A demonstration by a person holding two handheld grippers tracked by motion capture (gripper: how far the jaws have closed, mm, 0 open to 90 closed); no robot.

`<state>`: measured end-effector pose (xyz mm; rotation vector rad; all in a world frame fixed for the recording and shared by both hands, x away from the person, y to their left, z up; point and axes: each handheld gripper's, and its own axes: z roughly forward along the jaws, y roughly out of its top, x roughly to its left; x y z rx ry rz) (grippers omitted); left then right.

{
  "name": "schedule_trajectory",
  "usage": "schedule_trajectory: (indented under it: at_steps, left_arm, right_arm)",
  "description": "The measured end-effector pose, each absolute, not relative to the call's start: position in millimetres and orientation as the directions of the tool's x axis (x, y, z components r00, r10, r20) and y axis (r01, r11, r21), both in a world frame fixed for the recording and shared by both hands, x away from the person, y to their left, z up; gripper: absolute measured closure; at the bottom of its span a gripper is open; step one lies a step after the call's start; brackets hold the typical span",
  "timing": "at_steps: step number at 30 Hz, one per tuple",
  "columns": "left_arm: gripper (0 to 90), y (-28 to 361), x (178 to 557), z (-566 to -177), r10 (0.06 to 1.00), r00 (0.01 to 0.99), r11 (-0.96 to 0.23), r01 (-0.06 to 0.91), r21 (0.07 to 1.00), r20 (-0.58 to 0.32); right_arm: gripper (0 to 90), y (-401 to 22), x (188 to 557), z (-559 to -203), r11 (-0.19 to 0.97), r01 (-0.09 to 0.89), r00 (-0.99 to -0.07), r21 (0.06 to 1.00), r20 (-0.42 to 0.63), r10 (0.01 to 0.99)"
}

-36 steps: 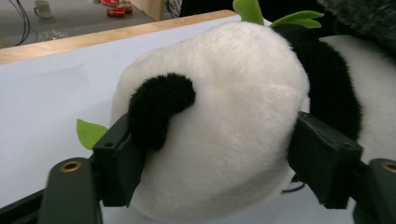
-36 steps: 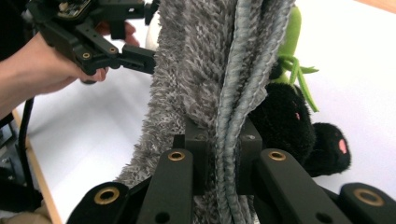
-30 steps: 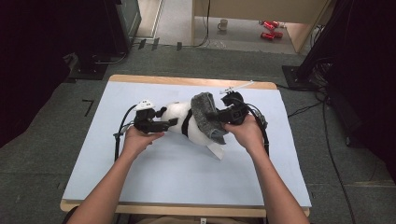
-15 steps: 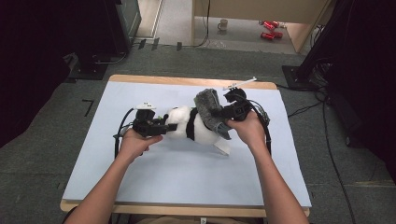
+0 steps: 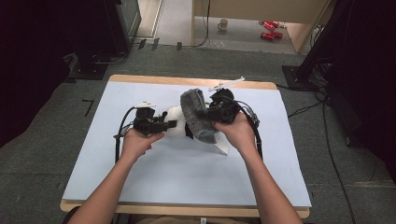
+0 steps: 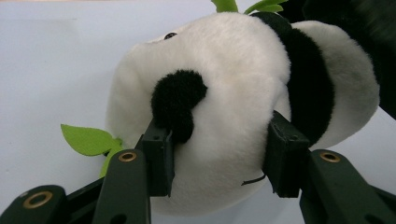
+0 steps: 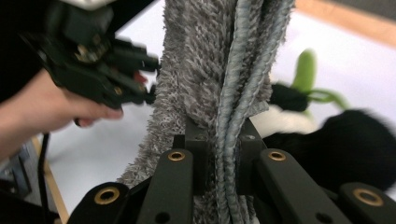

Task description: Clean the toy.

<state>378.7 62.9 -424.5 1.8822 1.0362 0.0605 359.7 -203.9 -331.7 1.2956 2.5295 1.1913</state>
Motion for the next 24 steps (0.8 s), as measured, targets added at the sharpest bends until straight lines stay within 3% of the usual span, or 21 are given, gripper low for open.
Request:
schedule_trajectory:
  at_steps: [4, 10, 15, 24]
  left_arm:
    - [51.8, 62, 379, -425, 0.680, 0.640, -0.193, 0.626, 0.755, -0.357]
    - [51.8, 62, 380, -425, 0.682, 0.636, -0.189, 0.631, 0.753, -0.361]
    - [51.8, 63, 382, -426, 0.677, 0.634, -0.181, 0.635, 0.751, -0.373]
    - [51.8, 63, 384, -428, 0.679, 0.623, -0.155, 0.640, 0.753, -0.389]
  right_arm:
    - [81.3, -198, 364, -353, 0.384, 0.685, -0.635, 0.618, 0.249, 0.732]
    - [81.4, -212, 364, -351, 0.372, 0.683, -0.606, 0.629, 0.203, 0.769]
    - [81.4, -238, 361, -344, 0.349, 0.690, -0.558, 0.634, 0.159, 0.815]
    - [81.5, -287, 362, -354, 0.294, 0.745, -0.479, 0.599, 0.175, 0.860]
